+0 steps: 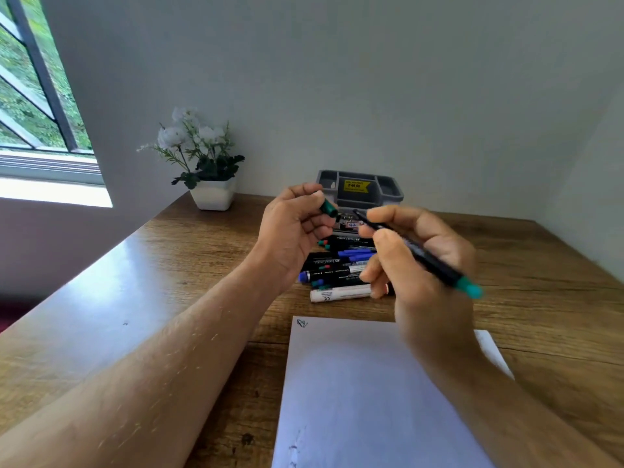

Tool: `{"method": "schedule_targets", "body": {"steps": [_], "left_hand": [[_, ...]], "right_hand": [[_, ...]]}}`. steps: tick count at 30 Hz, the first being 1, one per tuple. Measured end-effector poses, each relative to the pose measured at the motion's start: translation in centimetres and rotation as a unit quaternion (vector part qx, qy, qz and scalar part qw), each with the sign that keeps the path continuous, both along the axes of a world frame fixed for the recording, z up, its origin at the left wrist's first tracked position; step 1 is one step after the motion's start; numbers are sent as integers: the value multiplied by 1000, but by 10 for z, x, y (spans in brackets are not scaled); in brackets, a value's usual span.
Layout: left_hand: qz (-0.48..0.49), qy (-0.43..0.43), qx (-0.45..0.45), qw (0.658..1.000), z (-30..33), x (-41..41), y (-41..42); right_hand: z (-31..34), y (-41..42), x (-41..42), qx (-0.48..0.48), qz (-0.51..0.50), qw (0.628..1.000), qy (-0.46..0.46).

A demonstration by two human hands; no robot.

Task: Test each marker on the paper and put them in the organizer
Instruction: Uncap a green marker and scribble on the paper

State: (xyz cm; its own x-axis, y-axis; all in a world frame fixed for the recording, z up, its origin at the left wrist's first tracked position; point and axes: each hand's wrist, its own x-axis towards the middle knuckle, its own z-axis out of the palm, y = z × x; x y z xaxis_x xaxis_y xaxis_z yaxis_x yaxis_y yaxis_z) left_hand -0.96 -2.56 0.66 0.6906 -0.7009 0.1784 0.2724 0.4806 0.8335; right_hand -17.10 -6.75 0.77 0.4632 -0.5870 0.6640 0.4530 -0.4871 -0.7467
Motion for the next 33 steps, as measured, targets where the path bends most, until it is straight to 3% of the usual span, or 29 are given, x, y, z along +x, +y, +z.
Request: {"method": "schedule_targets", "body": {"steps": [6, 18, 33], "left_hand": [[-12, 43, -14, 999, 3, -3, 2], [-31, 17, -11, 999, 3, -8, 2], [-15, 23, -35, 999, 1, -4, 2]], "right_hand": [[-3, 1, 2, -24, -37, 999, 4], [-6, -5, 6, -22, -76, 996, 43], [-11, -16, 11, -85, -174, 977, 87]]}}
